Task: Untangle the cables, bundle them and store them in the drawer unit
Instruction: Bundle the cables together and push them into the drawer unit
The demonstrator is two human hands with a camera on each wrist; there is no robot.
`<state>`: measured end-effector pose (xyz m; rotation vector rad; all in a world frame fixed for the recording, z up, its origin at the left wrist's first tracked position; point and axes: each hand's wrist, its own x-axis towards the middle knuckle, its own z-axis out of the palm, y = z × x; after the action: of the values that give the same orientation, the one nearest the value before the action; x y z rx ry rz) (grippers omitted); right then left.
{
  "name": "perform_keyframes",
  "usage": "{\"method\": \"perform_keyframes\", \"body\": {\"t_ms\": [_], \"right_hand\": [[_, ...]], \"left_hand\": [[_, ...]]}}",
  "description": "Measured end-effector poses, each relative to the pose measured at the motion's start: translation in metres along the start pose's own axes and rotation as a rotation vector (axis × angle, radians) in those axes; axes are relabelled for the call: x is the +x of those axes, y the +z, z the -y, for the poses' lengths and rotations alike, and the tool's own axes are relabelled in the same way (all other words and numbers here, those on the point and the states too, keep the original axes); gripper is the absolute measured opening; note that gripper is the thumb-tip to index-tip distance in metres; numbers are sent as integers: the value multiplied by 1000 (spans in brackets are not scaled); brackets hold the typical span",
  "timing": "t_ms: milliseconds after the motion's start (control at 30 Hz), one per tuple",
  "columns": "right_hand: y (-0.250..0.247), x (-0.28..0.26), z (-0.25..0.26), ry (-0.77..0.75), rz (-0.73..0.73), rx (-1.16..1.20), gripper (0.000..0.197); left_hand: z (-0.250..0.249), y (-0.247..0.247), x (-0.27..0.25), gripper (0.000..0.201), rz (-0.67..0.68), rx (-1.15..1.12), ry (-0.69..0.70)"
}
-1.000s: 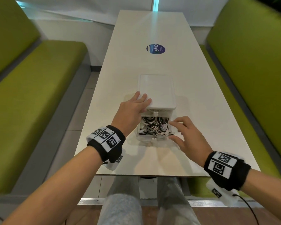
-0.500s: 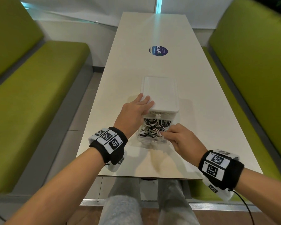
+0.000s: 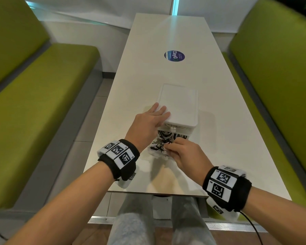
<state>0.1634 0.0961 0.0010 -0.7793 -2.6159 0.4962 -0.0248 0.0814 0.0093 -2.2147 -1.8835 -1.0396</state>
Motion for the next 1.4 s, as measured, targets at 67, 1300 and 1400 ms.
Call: {"method": "perform_keyframes", "body": {"t_ms": [67,1300,1400], "right_hand": [[1,2,2,25,5,-7,16],[10,1,40,-110,198,-579,25],[25,-3,38,-91,260,-558,31]], "left_hand": [[1,0,0,45,-2,-8,-11],[-1,0,0,46,10,-5,18],[-3,-4,-1,38,28,30,30]]}}
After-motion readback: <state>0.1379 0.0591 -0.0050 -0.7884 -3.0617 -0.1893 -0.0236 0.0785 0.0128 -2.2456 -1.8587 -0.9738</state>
